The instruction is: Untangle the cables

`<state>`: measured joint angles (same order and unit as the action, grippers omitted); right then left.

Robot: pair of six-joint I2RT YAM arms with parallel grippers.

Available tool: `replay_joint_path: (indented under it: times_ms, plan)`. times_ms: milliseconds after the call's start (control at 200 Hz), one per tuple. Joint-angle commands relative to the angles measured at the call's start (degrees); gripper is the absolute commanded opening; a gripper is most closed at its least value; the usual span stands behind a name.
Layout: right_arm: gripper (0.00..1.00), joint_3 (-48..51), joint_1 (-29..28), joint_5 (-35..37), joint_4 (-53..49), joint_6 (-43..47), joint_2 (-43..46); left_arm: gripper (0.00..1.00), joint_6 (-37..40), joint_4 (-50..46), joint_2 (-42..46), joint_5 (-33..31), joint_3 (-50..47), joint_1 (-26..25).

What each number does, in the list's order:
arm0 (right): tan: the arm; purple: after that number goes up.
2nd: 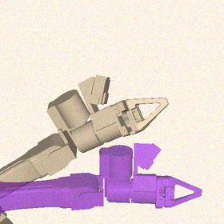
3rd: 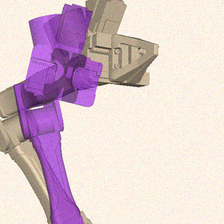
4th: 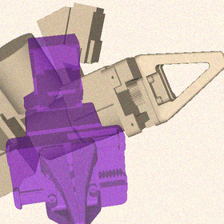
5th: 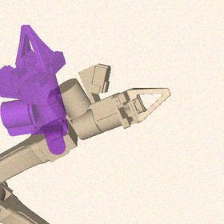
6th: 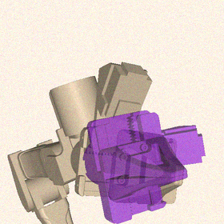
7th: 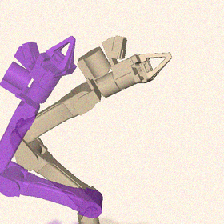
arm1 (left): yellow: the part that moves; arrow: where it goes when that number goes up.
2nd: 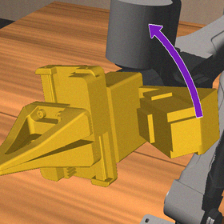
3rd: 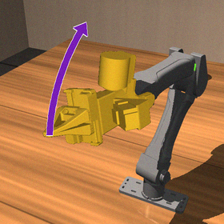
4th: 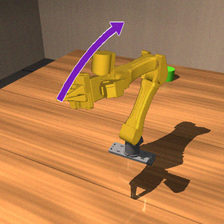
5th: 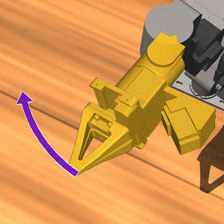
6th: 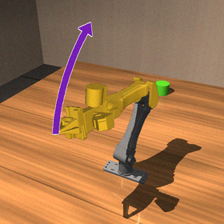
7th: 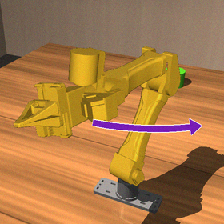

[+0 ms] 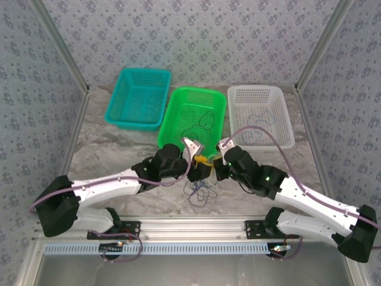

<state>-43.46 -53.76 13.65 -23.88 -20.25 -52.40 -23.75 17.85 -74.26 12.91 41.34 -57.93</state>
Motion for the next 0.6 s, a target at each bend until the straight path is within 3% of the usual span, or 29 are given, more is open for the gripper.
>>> replay_joint_path:
  times_ms: [0,235,475,595]
  plan:
    - [0.00,-2.7,-0.2,-2.4,-0.7,-0.1,2.5,0.50,0.6,3.5,-0.5,-0.9,1.1,-0.2]
    - [0.00,-2.1,0.0,-4.7,0.3,-0.8,3.6,0.35,0.6,4.4,-0.9,-0.5,1.1,-0.2]
    - [0.00,-2.3,0.6,-7.1,1.4,-1.2,4.9,0.32,0.6,5.1,-1.0,-1.0,0.7,-0.3]
    - [0.00,-2.5,0.9,-7.4,1.0,-1.5,5.8,0.21,0.9,4.8,-1.0,-1.7,0.5,-0.2]
